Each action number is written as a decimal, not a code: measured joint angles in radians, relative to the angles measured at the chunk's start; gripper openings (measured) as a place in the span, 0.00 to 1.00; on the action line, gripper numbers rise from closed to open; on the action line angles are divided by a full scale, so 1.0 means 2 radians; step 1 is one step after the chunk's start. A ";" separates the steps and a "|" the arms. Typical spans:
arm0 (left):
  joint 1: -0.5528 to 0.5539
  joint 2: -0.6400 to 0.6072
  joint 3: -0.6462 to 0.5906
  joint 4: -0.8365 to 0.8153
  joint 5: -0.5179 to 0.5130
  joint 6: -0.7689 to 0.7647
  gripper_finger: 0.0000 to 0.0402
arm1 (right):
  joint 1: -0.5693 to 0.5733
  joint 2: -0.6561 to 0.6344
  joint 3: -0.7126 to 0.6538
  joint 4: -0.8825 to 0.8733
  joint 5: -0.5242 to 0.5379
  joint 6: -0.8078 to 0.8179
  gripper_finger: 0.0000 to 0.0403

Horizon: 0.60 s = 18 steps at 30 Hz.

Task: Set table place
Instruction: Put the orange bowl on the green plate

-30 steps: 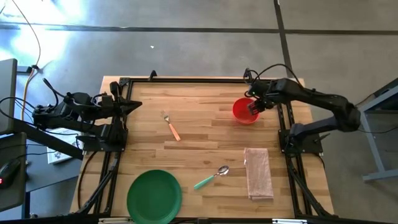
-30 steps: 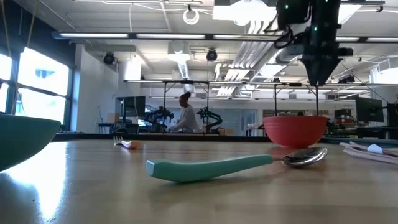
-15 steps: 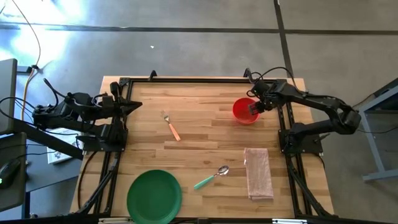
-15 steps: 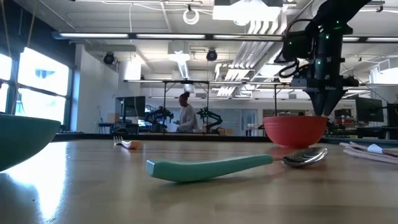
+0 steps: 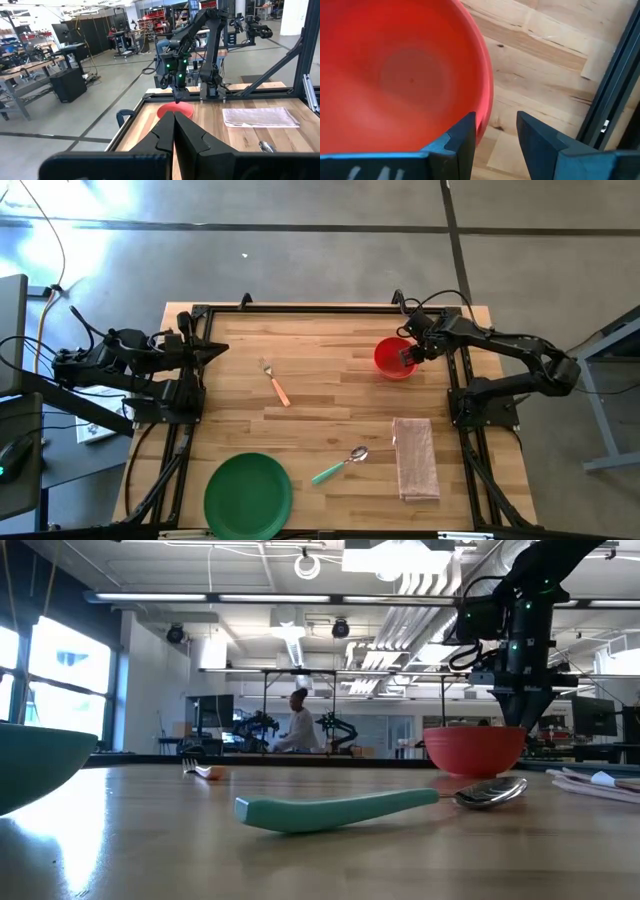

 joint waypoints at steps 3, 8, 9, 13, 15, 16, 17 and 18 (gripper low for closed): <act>0.000 0.000 0.000 0.000 0.000 0.000 0.00 | 0.000 0.000 0.000 0.000 0.000 0.000 0.33; 0.000 0.000 0.000 0.000 0.000 0.000 0.00 | 0.000 0.000 0.000 0.000 0.000 0.001 0.33; 0.000 0.000 0.000 0.000 0.000 0.000 0.00 | 0.000 0.000 0.000 0.000 0.000 0.002 0.33; 0.000 0.000 0.000 0.000 0.000 0.000 0.00 | 0.000 0.000 0.000 0.004 0.001 0.002 0.33; 0.000 0.000 0.000 0.000 0.001 0.000 0.00 | 0.000 0.000 0.000 0.006 0.002 0.002 0.33; 0.000 0.000 0.000 0.000 0.001 0.000 0.00 | 0.000 0.000 0.000 0.006 0.002 0.002 0.33; 0.000 0.000 0.000 0.000 0.001 0.000 0.00 | 0.000 0.000 0.000 0.006 0.002 0.002 0.33; 0.000 0.000 0.000 -0.001 0.001 0.000 0.00 | 0.000 0.000 0.000 0.006 0.002 0.002 0.33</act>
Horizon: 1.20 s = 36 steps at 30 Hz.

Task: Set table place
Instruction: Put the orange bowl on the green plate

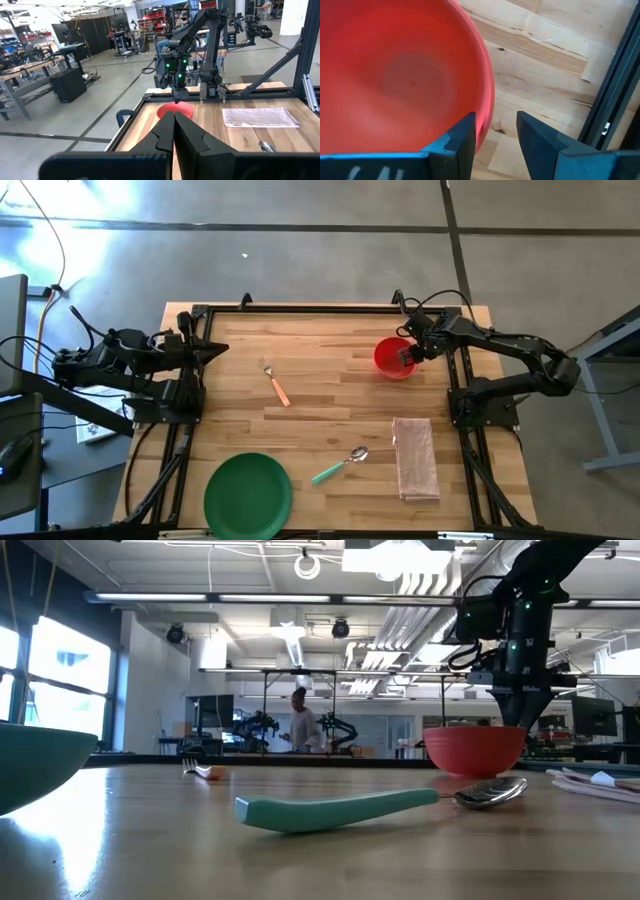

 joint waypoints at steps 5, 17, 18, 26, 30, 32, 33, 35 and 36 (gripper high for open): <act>0.000 0.000 0.000 -0.001 0.000 0.000 0.00 | 0.000 0.000 0.000 0.000 0.020 -0.001 0.33; 0.000 0.000 0.000 -0.001 0.000 0.000 0.00 | 0.000 0.000 0.000 0.006 0.017 0.002 0.33; 0.000 0.000 0.000 -0.001 0.000 0.000 0.00 | 0.000 0.000 0.000 0.007 0.017 0.003 0.33; 0.000 0.000 0.000 -0.001 0.000 0.000 0.00 | 0.000 0.000 -0.002 0.027 0.014 0.002 0.33; 0.000 0.000 0.000 -0.001 0.000 0.000 0.00 | 0.000 0.000 -0.024 0.052 -0.003 0.005 0.33; 0.000 0.000 0.000 -0.001 0.000 0.000 0.00 | 0.001 0.000 -0.039 0.065 -0.011 0.013 0.33; 0.000 0.000 0.000 -0.001 0.000 0.000 0.00 | 0.001 0.000 -0.046 0.069 -0.015 0.015 0.33; 0.000 0.000 0.000 -0.001 0.000 0.000 0.00 | 0.001 0.000 -0.057 0.071 -0.025 0.019 0.33; 0.000 0.000 0.000 -0.001 0.000 0.000 0.00 | 0.001 0.000 -0.060 0.072 -0.027 0.022 0.33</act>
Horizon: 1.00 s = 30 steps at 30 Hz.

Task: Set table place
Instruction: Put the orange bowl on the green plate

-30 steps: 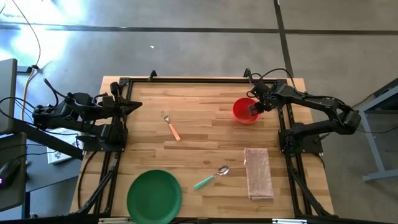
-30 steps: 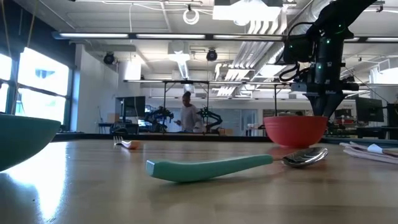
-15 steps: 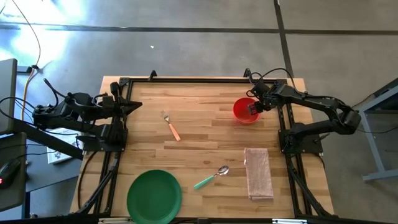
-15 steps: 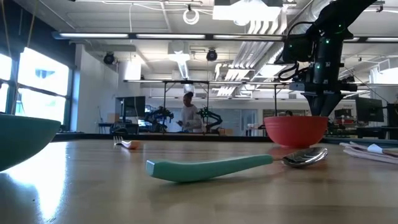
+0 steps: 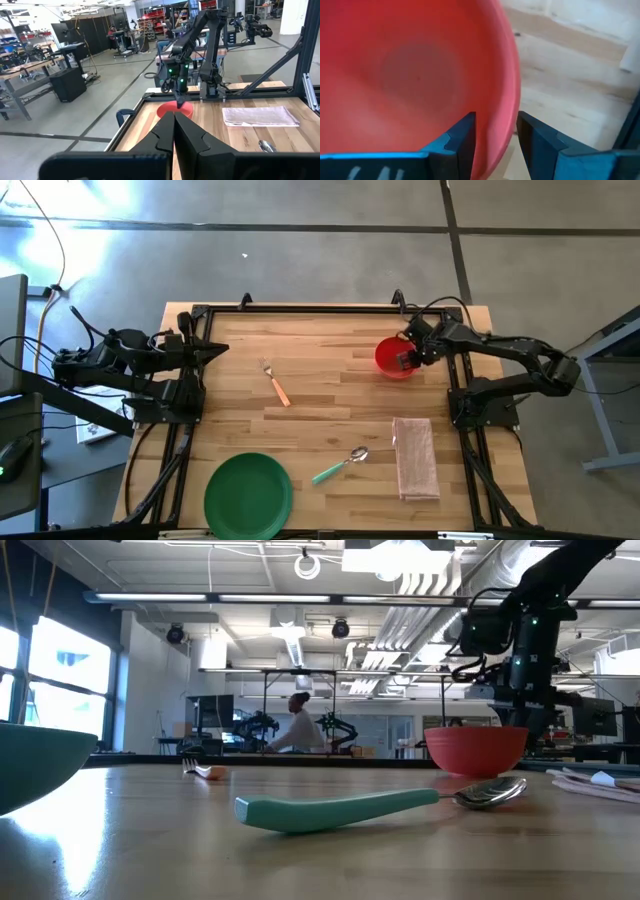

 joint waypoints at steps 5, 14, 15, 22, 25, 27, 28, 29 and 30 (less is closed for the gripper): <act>0.000 0.000 0.000 0.000 0.000 0.000 0.00 | 0.000 0.000 -0.011 0.007 -0.001 0.009 0.33; 0.000 0.000 0.000 0.000 0.000 0.000 0.00 | 0.000 0.000 -0.011 0.016 -0.002 0.009 0.16; 0.000 0.000 0.000 0.000 0.000 0.000 0.00 | 0.000 0.000 -0.011 0.018 -0.001 0.008 0.12; 0.000 0.001 0.000 0.001 0.000 0.000 0.00 | 0.000 0.000 -0.006 0.055 -0.027 0.001 0.01; 0.000 0.017 0.000 0.016 -0.003 0.001 0.00 | 0.000 0.000 0.021 0.058 -0.041 -0.005 0.01; 0.000 0.039 0.000 0.041 -0.006 0.015 0.00 | 0.000 0.000 0.047 0.056 -0.047 -0.012 0.00; 0.000 0.053 0.000 0.056 -0.007 0.025 0.00 | 0.000 0.000 0.063 0.054 -0.050 -0.018 0.00; 0.000 0.068 0.000 0.071 -0.007 0.035 0.00 | 0.000 0.000 0.080 0.053 -0.055 -0.021 0.00; 0.000 0.085 0.000 0.086 -0.007 0.047 0.00 | 0.000 0.000 0.098 0.053 -0.059 -0.022 0.00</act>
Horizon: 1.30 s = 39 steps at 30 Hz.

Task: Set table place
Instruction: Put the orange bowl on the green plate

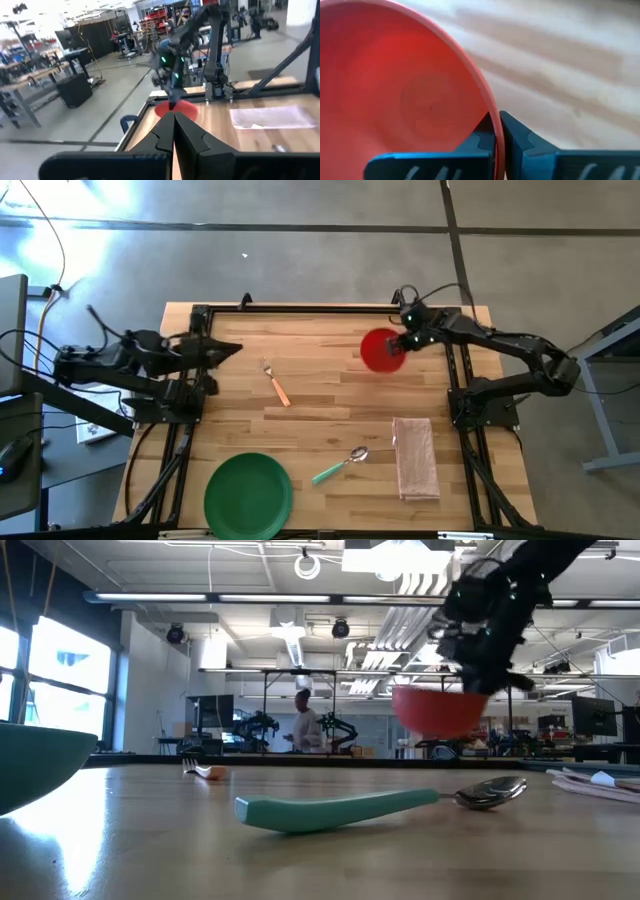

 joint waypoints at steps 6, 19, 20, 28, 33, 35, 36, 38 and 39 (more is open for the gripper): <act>0.000 0.132 0.039 0.022 -0.022 0.081 0.00 | 0.004 0.000 0.111 -0.045 -0.008 -0.029 0.00; 0.000 0.424 0.358 -0.193 -0.032 0.338 0.00 | 0.063 0.000 0.226 -0.151 -0.008 -0.055 0.00; 0.000 0.445 0.386 -0.211 -0.032 0.362 0.00 | 0.068 0.000 0.226 -0.151 -0.009 -0.053 0.00; 0.000 0.576 0.558 -0.301 -0.019 0.480 0.05 | 0.092 0.000 0.225 -0.152 -0.009 -0.052 0.00; -0.001 0.628 0.617 -0.333 -0.023 0.537 0.20 | 0.096 0.000 0.225 -0.155 -0.011 -0.056 0.00; 0.000 0.644 0.623 -0.331 -0.038 0.556 0.27 | 0.096 0.000 0.225 -0.155 -0.017 -0.056 0.00; 0.000 0.651 0.625 -0.325 -0.050 0.566 0.30 | 0.096 0.000 0.225 -0.155 -0.017 -0.056 0.00; 0.000 0.661 0.625 -0.331 -0.066 0.583 0.35 | 0.096 0.000 0.225 -0.155 -0.018 -0.059 0.00; 0.000 0.665 0.624 -0.331 -0.069 0.593 0.37 | 0.096 0.000 0.225 -0.155 -0.018 -0.061 0.00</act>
